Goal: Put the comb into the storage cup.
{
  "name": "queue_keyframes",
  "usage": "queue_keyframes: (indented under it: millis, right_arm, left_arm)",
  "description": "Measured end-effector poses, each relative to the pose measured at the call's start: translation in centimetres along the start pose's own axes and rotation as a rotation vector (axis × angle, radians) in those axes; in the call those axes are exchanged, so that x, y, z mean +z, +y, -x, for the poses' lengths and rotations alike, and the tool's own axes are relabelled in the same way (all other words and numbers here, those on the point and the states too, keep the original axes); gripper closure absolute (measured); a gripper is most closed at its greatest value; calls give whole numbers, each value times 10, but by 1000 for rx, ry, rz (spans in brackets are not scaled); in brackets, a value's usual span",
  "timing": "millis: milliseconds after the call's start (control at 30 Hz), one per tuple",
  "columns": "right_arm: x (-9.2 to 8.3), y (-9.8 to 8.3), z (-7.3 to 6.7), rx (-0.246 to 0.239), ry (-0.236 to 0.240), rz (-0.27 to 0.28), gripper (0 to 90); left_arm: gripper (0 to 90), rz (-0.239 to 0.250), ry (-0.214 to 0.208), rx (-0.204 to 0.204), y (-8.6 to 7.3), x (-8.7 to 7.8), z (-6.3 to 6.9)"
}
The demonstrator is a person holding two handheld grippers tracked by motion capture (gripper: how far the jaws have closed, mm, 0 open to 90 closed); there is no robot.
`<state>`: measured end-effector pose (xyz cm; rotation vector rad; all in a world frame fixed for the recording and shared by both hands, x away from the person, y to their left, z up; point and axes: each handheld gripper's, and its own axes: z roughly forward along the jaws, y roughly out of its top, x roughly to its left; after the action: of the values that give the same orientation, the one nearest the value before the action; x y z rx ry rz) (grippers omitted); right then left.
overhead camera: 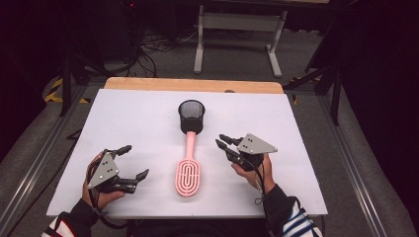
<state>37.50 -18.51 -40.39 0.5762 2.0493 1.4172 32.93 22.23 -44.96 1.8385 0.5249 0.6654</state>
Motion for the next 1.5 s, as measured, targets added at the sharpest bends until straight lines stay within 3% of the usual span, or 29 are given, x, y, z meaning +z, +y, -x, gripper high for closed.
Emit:
queue_keyframes:
  millis: [200,567,867,1233,1500]
  right_arm:
    - [25,9,-1,-14,77,-50,899]
    - [72,21,-12,-82,148,-161,900]
    - [114,19,-22,-112,196,-251,900]
    - [136,9,-25,-134,204,-343,900]
    - [140,5,-26,-147,200,-410,900]
  left_arm:
    - [85,-1,-2,-2,0,0,0]
    - [84,1,-10,-2,-1,0,0]
    - [84,2,-14,-4,-2,-1,-1]
    - [84,-5,-25,-2,-2,0,0]
    - [84,-10,-33,-4,-3,3,0]
